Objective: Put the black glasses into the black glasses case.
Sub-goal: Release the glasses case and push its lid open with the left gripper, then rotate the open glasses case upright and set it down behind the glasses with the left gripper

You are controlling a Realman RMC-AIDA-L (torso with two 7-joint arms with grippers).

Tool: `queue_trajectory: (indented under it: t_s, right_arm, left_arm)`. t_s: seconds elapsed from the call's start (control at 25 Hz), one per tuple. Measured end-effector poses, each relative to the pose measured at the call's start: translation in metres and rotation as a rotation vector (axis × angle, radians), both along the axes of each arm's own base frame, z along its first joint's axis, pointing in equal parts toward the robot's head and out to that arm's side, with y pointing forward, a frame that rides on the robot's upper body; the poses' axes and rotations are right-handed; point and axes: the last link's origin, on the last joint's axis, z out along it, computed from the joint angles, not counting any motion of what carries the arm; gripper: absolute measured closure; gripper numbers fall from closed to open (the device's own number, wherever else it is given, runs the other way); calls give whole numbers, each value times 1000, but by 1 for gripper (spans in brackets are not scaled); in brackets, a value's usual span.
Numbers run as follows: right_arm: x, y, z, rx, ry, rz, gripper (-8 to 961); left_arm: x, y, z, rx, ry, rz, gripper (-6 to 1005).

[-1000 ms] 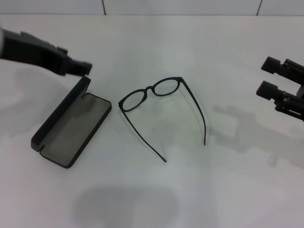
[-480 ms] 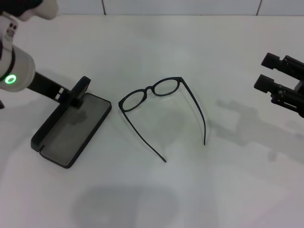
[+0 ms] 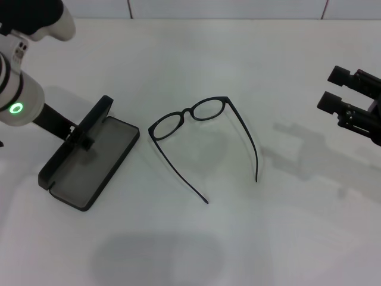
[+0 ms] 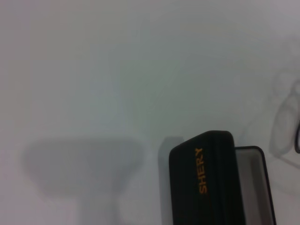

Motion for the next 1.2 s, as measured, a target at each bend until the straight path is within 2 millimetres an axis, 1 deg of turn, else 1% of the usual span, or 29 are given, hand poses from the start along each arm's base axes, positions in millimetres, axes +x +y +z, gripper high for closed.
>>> queue_trajectory:
  t_s: [0.12, 0.32, 0.44, 0.56, 0.72, 0.76, 0.84, 0.92, 0.96, 1.04, 1.08, 1.16, 1.2]
  right_arm:
    - [0, 0, 0, -1, 1, -1, 262]
    - [0, -1, -1, -5, 5, -3, 262]
    - [0, -1, -1, -7, 8, -3, 263]
    - [0, -3, -2, -10, 13, -3, 263]
    - [-3, -6, -4, -32, 14, 24, 263]
    - [-4, -8, -5, -43, 13, 36, 263]
    - [-6, -13, -7, -71, 11, 66, 264]
    - [-7, -17, -9, -90, 10, 86, 264]
    - [-9, -21, -12, -110, 12, 107, 264]
    - [-13, -32, -17, -162, 14, 164, 264]
    - [-14, -35, -19, -179, 15, 181, 264]
    - [-16, -41, -23, -208, 17, 207, 264]
    - [-17, -43, -25, -220, 20, 217, 264]
  left_arm:
    - [3, 0, 1, -8, 2, 0, 435]
    - [5, 1, 2, -20, 10, -24, 654]
    - [9, 2, 4, -26, 16, -54, 717]
    - [17, 8, 12, -4, 12, -95, 779]
    - [36, 23, 31, 38, 4, -203, 793]
    - [38, 25, 32, 38, 6, -219, 797]
    - [54, 36, 35, 32, 25, -330, 797]
    - [65, 43, 33, 7, 43, -437, 796]
    - [72, 48, 28, -21, 52, -527, 796]
    - [85, 54, 14, -78, 55, -697, 796]
    - [88, 56, 8, -98, 59, -752, 796]
    - [97, 65, -15, -161, 97, -955, 795]
    - [97, 65, -15, -161, 97, -955, 795]
